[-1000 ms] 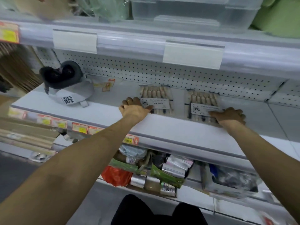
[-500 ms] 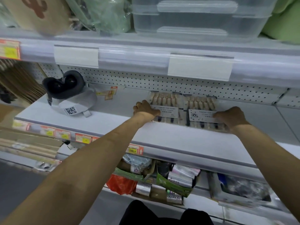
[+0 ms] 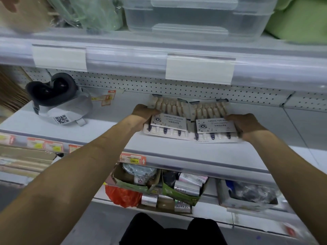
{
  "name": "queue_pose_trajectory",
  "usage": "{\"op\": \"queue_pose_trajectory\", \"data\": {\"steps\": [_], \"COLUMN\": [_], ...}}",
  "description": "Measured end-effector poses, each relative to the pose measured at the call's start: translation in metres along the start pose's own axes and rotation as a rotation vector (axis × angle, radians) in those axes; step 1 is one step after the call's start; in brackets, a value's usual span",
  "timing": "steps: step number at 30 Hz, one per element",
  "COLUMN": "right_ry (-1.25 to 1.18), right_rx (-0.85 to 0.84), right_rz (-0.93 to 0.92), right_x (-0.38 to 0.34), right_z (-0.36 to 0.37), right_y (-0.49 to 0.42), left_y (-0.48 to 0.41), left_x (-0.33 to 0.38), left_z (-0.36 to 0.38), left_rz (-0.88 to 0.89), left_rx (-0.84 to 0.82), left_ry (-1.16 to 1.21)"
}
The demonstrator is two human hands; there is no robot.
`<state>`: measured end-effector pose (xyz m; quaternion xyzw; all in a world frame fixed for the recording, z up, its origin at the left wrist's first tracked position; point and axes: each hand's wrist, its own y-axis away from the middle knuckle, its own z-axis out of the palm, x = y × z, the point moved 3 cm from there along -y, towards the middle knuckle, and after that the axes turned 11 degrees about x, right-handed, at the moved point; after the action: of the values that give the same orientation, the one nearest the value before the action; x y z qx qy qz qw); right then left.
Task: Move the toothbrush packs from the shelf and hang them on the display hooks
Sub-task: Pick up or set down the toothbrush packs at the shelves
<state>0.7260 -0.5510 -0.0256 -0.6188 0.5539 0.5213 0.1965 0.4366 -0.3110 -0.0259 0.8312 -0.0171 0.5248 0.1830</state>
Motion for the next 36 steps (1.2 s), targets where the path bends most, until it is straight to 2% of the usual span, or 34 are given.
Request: {"op": "queue_pose_trajectory", "data": {"steps": [5,8,11,15,18,21,29,36], "right_ry": [-0.060,-0.110,-0.197,-0.381,-0.455,-0.560,-0.744,-0.803], "right_rx": [-0.135,-0.139,-0.112,0.017,0.084,0.152,0.385,0.573], "right_rz": [0.054,0.054,0.010,0.002,0.047,0.081,0.113,0.086], "right_x": [0.003,0.002,0.004,0.021,0.040,0.067,0.142,0.193], "right_z": [-0.004,-0.011,-0.025,-0.048,-0.062,-0.085,-0.187,-0.327], "right_y": [0.010,0.022,0.044,0.077,0.109,0.135,0.188,0.228], "left_y": [0.013,0.024,0.037,0.053,0.070,0.083,0.147,0.250], "left_x": [-0.005,-0.007,-0.007,-0.006,-0.002,0.000,0.017,0.056], "left_z": [-0.003,-0.011,-0.024,-0.037,-0.040,-0.029,0.071,0.198], "left_rz": [0.002,0.011,0.024,0.040,0.050,0.081,0.120,0.152], "left_rx": [-0.133,-0.153,-0.112,-0.054,-0.098,-0.187,-0.496,-0.717], "left_ry": [0.109,0.140,0.226,0.318,0.365,0.310,0.183,0.130]}}
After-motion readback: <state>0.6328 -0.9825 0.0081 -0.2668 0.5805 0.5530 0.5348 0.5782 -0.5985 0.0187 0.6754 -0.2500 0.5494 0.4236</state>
